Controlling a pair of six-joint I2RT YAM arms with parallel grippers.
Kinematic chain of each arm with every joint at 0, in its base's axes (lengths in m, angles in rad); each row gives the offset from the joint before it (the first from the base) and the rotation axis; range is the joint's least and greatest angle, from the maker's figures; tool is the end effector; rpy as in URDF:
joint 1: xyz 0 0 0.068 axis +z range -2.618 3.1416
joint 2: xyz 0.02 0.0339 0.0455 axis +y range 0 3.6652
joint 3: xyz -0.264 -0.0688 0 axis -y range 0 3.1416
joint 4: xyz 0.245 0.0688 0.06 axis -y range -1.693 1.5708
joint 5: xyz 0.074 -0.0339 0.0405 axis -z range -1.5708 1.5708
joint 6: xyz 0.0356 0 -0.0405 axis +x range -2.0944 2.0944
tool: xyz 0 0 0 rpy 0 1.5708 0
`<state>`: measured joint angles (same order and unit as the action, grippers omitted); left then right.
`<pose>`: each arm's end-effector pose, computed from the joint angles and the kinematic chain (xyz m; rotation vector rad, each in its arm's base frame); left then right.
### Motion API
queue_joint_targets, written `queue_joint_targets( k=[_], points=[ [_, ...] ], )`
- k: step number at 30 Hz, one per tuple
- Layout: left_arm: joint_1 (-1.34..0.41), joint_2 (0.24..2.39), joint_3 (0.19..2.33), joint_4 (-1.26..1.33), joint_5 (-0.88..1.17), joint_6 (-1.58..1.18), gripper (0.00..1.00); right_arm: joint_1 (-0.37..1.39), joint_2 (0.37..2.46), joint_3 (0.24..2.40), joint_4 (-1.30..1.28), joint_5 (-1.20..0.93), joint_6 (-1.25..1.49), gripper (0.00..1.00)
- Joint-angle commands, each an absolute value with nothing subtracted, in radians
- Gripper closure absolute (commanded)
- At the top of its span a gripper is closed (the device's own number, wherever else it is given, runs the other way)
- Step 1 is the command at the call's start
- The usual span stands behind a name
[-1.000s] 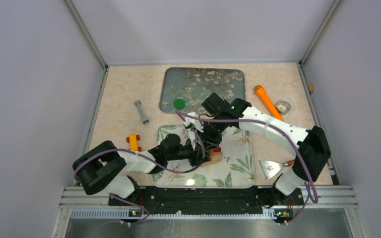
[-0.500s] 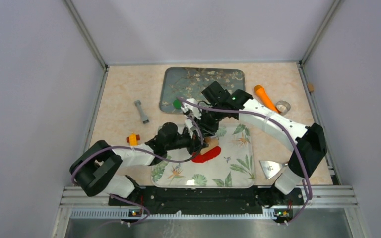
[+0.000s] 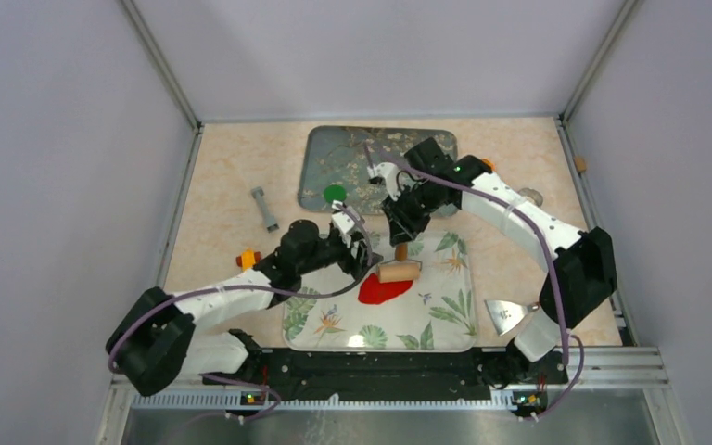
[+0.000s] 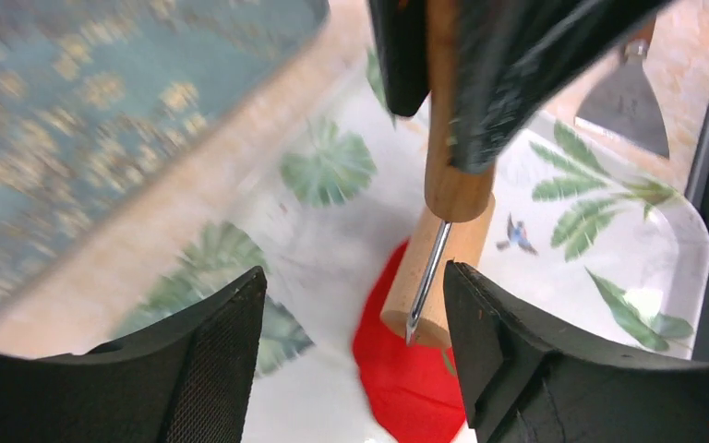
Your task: Roll out the dumpling wrappers from the dough
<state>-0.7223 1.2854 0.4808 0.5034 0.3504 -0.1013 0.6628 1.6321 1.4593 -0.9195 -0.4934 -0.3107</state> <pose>0.1880 -0.1820 0.2000 0.8315 1.7656 -0.8844 0.2548 0.2203 0.3005 -1.3862 2.2707 0.7718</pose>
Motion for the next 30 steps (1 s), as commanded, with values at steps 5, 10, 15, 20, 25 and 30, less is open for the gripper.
queue_joint_targets(
  k=[5, 10, 15, 20, 25, 30],
  points=[
    [-0.719, 1.113, 0.658, 0.379, 0.404, 0.229, 0.14, 0.455, 1.627, 1.53, -0.794, -0.58, 0.082, 1.0],
    [-0.746, 1.26, 0.757, 0.428, 0.333, 0.229, 0.13, 0.357, 1.68, 1.544, -0.697, -0.706, 0.262, 1.0],
    [-0.773, 1.434, 0.872, 0.486, 0.266, 0.225, 0.13, 0.327, 1.686, 1.568, -0.681, -0.762, 0.301, 1.0],
    [-0.784, 1.559, 0.945, 0.531, 0.205, 0.209, 0.15, 0.319, 1.649, 1.514, -0.649, -0.812, 0.343, 1.0],
    [-0.781, 1.613, 0.98, 0.524, 0.276, 0.235, 0.47, 0.316, 1.602, 1.449, -0.644, -0.817, 0.346, 1.0],
    [-0.767, 1.607, 0.976, 0.454, 0.379, 0.247, 0.98, 0.302, 1.574, 1.433, -0.689, -0.798, 0.26, 1.0]
  ],
)
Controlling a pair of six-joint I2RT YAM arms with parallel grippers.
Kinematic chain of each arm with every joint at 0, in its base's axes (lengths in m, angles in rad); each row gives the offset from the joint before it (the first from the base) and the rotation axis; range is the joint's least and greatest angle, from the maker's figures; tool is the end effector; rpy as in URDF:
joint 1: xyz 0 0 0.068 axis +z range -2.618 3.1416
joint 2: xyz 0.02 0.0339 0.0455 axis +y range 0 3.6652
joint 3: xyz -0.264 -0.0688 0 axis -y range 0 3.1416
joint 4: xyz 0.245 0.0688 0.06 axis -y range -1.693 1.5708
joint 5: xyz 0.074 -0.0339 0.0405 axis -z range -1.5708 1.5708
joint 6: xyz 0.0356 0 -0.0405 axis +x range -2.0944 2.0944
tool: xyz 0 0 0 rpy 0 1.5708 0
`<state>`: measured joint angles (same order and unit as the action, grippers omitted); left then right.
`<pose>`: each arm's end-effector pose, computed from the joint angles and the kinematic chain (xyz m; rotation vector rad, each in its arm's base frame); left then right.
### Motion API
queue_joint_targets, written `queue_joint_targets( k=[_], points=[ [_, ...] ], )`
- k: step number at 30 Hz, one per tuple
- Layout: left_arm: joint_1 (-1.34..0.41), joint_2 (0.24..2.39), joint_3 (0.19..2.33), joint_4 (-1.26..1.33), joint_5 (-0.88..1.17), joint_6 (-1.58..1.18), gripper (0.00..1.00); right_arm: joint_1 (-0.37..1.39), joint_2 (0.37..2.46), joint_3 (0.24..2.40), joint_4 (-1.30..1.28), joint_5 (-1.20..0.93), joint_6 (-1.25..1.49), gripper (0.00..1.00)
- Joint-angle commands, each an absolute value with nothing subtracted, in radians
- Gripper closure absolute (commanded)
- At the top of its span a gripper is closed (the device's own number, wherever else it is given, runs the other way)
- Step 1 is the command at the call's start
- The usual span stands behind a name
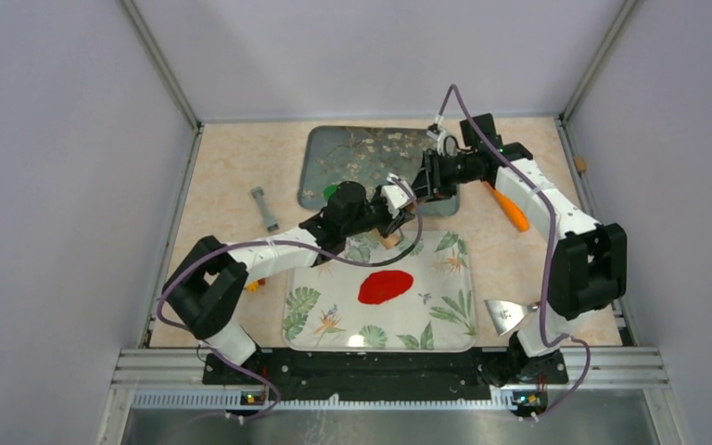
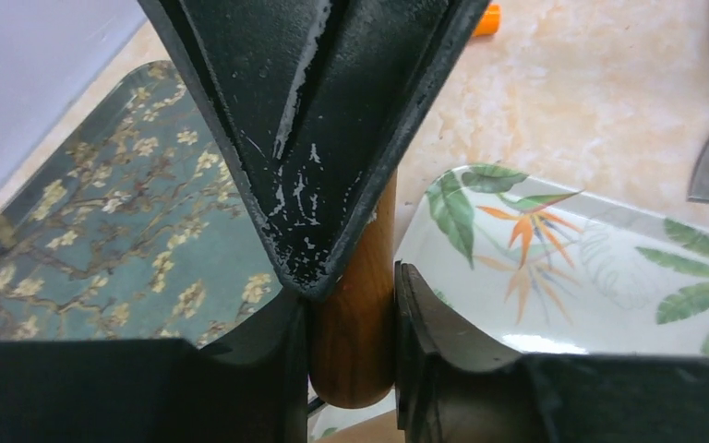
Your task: Roll out the dumpling wrappers from the dough
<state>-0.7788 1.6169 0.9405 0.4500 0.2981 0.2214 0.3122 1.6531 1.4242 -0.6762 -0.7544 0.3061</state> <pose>0.2532 -0.2646 0.2464 1.0658 1.4959 -0.6626 0.3310 0.1324 0.3008 -0.3470 2.4772 1.1959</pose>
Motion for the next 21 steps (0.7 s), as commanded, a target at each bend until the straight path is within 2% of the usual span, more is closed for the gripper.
queue_joint_targets(
  k=[1, 2, 3, 4, 6, 8, 11, 18, 21],
  points=[
    [-0.76, 1.602, 0.971, 0.453, 0.407, 0.245, 1.0, 0.302, 1.571, 1.436, -0.711, -0.815, 0.225, 0.9],
    [-0.755, 1.596, 0.966, 0.456, 0.442, 0.247, 1.0, 0.303, 1.568, 1.44, -0.738, -0.833, 0.174, 0.7],
    [-0.752, 1.591, 0.963, 0.457, 0.468, 0.249, 1.0, 0.303, 1.567, 1.442, -0.765, -0.836, 0.116, 0.58],
    [-0.752, 1.585, 0.961, 0.458, 0.486, 0.249, 1.0, 0.304, 1.564, 1.44, -0.787, -0.836, 0.088, 0.51],
    [-0.75, 1.578, 0.963, 0.466, 0.519, 0.237, 1.0, 0.308, 1.561, 1.434, -0.821, -0.84, 0.035, 0.45],
    [-0.747, 1.577, 0.967, 0.472, 0.537, 0.204, 1.0, 0.319, 1.558, 1.424, -0.839, -0.838, 0.007, 0.43],
    [-0.747, 1.571, 0.965, 0.474, 0.563, 0.172, 1.0, 0.334, 1.544, 1.403, -0.834, -0.83, -0.031, 0.48],
    [-0.747, 1.553, 0.955, 0.461, 0.603, 0.153, 1.0, 0.371, 1.527, 1.367, -0.795, -0.799, -0.031, 0.51],
    [-0.748, 1.545, 0.951, 0.456, 0.609, 0.151, 1.0, 0.395, 1.529, 1.364, -0.788, -0.794, -0.045, 0.6]
  ],
)
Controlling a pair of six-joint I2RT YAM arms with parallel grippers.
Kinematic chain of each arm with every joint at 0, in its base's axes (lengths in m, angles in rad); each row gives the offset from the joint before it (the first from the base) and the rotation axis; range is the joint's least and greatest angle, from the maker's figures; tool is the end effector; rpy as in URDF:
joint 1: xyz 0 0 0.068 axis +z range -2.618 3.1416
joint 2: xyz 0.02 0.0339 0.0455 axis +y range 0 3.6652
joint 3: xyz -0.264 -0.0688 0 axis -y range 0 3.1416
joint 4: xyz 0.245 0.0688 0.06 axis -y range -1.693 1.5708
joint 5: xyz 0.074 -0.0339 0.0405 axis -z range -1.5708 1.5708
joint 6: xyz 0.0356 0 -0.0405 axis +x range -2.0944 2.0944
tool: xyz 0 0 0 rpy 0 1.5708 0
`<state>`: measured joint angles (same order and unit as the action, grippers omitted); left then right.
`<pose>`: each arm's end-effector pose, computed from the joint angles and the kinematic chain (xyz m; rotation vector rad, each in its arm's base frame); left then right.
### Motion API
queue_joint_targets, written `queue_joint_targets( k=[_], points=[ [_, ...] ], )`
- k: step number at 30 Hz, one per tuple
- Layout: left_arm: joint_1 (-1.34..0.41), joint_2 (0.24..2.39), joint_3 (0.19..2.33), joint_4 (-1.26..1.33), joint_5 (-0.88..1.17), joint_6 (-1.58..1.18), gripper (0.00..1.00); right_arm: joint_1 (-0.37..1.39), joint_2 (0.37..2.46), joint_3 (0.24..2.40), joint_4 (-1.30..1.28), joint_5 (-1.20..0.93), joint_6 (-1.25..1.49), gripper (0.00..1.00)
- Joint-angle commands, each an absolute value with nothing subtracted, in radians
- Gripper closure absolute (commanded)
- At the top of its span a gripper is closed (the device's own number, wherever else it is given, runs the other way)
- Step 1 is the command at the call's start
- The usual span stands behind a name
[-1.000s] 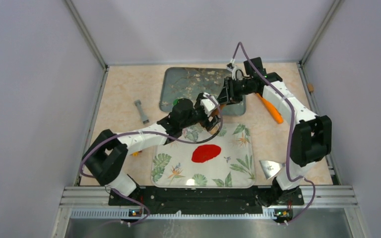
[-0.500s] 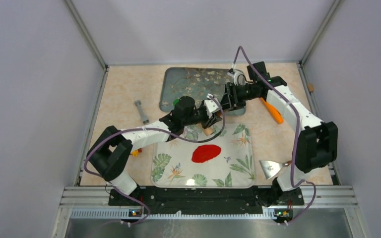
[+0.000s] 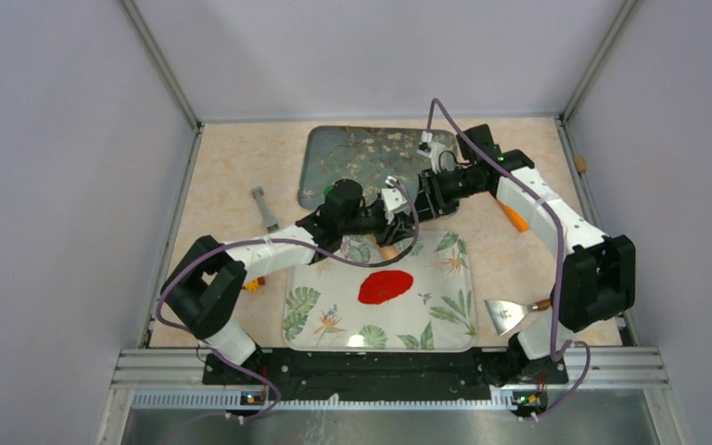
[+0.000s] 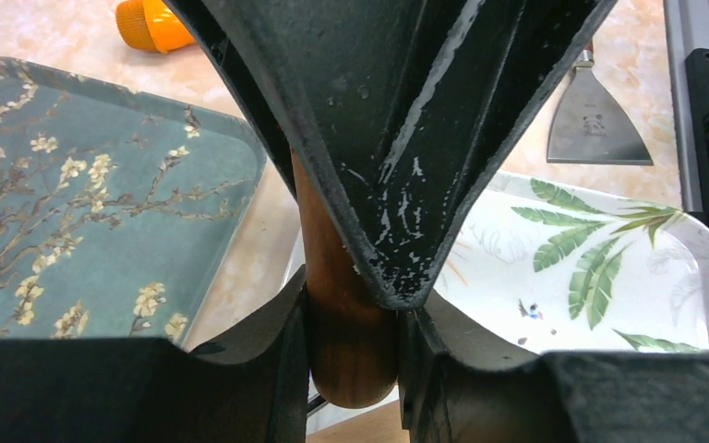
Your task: Roll out the dumpling wrappers from the dough
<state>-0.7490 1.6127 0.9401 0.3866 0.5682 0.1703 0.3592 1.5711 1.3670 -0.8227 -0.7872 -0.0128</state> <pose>0.2505 -0.2591 0.2422 1.1953 1.4940 -0.9222 0.2940 0.1373 0.3018 -0.7507 2.4156 1.1486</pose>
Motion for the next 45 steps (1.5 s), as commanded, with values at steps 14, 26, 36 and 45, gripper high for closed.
queue_joint_targets(
  k=[14, 26, 36, 45],
  points=[
    [-0.763, 1.508, 0.804, 0.493, 0.644, 0.016, 1.0, 0.438, 1.494, 1.237, -0.801, -0.773, -0.035, 1.0],
    [-0.804, 1.738, 0.732, 0.807, 0.628, -0.096, 1.0, 0.485, 1.561, 1.17, -0.788, -0.549, -0.022, 1.0],
    [-0.864, 2.03, 0.919, 0.939, 0.623, -0.19, 1.0, 0.349, 1.571, 1.115, -0.833, -0.502, -0.043, 1.0],
    [-0.879, 2.065, 1.062, 0.879, 0.599, -0.195, 1.0, 0.336, 1.466, 1.096, -0.856, -0.469, -0.095, 1.0]
  ],
)
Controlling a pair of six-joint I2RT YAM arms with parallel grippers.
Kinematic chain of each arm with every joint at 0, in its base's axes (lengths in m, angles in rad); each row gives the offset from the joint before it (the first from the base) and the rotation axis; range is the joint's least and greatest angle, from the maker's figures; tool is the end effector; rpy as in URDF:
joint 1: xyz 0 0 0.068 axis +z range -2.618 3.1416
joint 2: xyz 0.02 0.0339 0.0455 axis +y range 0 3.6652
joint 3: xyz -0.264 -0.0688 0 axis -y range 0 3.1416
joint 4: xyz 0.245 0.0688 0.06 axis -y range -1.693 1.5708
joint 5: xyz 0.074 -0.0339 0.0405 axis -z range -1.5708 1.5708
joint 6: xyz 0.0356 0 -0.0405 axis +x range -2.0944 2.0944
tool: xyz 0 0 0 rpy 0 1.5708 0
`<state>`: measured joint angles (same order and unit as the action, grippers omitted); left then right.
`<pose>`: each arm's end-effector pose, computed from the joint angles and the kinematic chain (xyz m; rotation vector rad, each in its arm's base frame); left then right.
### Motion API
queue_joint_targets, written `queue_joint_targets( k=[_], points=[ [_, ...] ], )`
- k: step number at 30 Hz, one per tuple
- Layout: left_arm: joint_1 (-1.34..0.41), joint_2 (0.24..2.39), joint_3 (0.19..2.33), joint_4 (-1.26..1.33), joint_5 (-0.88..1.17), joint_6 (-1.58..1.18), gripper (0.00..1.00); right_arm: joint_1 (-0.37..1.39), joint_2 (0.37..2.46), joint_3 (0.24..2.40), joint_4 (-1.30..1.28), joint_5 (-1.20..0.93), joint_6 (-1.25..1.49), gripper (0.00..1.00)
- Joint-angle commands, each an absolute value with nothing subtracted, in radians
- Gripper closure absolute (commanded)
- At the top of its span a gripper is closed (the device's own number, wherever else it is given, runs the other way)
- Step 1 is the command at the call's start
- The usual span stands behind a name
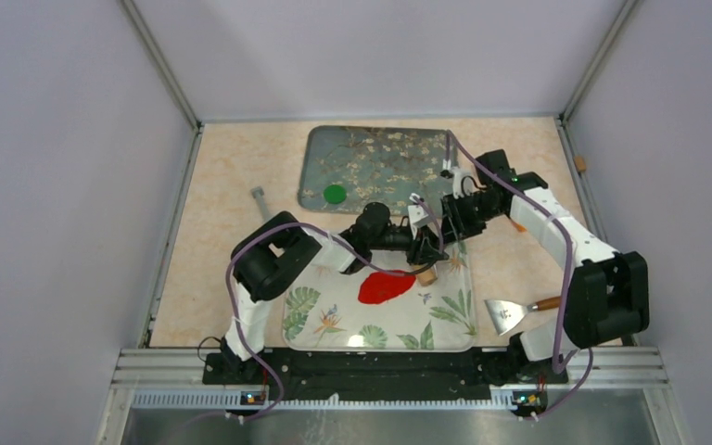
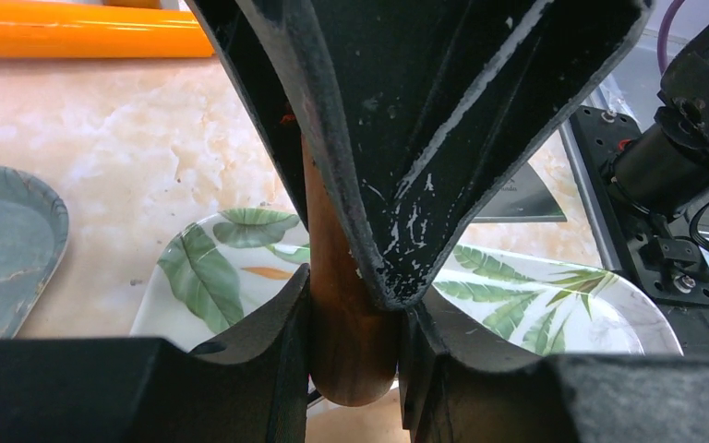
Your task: Roll out the dumpling wrappers from the dough
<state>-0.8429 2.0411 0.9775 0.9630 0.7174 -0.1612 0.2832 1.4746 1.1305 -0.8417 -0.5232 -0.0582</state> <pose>0.2562 -0.3227 0.1537 1.1355 1.4401 -1.3265 0.2686 0.0967 0.2529 -0.6011 2.6526 0.7820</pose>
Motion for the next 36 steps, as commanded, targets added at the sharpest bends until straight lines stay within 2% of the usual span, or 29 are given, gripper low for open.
queue_joint_targets(
  k=[1, 7, 19, 25, 36],
  points=[
    [-0.873, 2.044, 1.069, 0.868, 0.605, -0.195, 1.0, 0.337, 1.451, 1.119, -0.871, -0.494, -0.107, 1.0],
    [-0.833, 1.853, 1.062, 0.73, 0.619, -0.139, 1.0, 0.38, 1.414, 1.281, -0.935, -0.625, -0.119, 1.0],
    [-0.776, 1.681, 0.75, 0.638, 0.511, -0.125, 1.0, 0.554, 1.602, 1.258, -0.77, -0.689, -0.093, 1.0],
    [-0.774, 1.577, 0.62, 0.404, 0.325, -0.2, 1.0, 0.637, 1.696, 1.229, -0.671, -0.691, -0.12, 1.0],
    [-0.771, 1.392, 0.41, 0.303, 0.248, -0.288, 1.0, 0.751, 1.785, 1.163, -0.486, -0.707, -0.014, 1.0]
  ],
)
